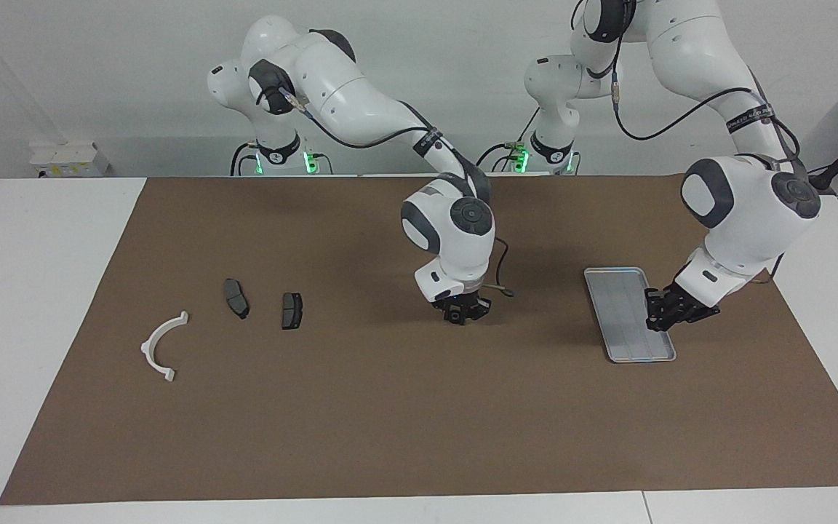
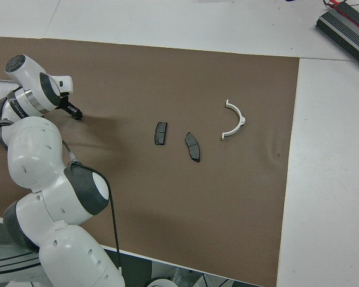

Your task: Place bearing gear from tray to pile

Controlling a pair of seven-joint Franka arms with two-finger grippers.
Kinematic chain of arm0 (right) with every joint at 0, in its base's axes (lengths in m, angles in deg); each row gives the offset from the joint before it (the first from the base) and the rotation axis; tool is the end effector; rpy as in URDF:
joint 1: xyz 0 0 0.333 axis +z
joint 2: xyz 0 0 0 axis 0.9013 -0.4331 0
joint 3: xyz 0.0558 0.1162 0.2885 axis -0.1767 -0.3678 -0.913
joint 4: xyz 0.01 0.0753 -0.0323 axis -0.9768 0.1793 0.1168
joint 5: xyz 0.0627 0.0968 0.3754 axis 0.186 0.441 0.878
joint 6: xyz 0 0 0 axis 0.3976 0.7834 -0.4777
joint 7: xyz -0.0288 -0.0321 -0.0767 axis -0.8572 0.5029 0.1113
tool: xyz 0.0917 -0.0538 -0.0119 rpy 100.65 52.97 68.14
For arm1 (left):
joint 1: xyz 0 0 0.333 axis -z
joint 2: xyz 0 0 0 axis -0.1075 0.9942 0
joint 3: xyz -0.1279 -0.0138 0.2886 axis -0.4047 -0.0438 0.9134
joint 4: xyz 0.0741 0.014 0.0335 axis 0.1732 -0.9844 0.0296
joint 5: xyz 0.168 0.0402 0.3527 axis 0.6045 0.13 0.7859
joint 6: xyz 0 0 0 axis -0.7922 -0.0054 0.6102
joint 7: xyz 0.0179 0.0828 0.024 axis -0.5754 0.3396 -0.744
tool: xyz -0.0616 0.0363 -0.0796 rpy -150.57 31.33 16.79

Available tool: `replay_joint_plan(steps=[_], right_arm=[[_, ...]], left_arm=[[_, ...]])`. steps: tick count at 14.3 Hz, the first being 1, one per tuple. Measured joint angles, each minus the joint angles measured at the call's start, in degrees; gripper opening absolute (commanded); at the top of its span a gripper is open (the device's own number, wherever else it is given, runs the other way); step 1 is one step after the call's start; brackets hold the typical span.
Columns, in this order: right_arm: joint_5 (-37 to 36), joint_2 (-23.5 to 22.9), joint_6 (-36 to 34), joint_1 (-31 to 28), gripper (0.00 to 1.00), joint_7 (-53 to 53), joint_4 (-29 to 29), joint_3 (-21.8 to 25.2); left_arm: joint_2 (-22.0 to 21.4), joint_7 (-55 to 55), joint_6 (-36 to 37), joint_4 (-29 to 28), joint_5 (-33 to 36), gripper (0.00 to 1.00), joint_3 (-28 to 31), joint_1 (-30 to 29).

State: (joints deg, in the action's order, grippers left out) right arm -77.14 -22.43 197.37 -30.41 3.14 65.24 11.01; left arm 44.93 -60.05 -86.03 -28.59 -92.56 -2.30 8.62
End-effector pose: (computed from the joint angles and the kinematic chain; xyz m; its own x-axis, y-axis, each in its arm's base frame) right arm 0.5975 0.4615 0.2886 0.9258 -0.3779 0.0067 -0.3779 -0.9259 -0.0035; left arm 0.6684 -0.0193 0.4303 0.9760 -0.2090 0.0606 -0.2151 -0.9687 0.1239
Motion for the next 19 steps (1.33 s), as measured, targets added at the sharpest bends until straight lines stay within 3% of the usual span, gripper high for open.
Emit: replay_joint_plan(steps=[5,7,12,16,19], right_arm=[[0.0,0.0,-0.8,-0.2,0.0,0.1,-0.2,0.0],[0.0,0.3,-5.4,-1.7,0.0,2.9,-1.7,0.1],[0.0,8.1,-23.0,-15.2,0.0,30.9,-8.2,-0.2],[-0.9,11.7,-26.1,-26.5,0.0,50.8,-7.6,-0.2],[-1.5,11.7,-18.5,-32.0,0.0,57.9,-1.5,-0.2]], left_arm=[[0.1,-1.6,4.2,2.7,-0.7,0.0,-0.1,1.6],[0.2,-1.6,4.2,2.7,-0.7,0.0,0.0,1.6],[0.2,-4.0,4.7,3.1,-0.8,0.0,-0.2,3.0],[-1.2,-27.7,6.5,4.2,-0.1,0.0,-0.6,16.4],[-1.5,-47.8,3.3,3.5,3.2,0.0,-0.6,29.3]])
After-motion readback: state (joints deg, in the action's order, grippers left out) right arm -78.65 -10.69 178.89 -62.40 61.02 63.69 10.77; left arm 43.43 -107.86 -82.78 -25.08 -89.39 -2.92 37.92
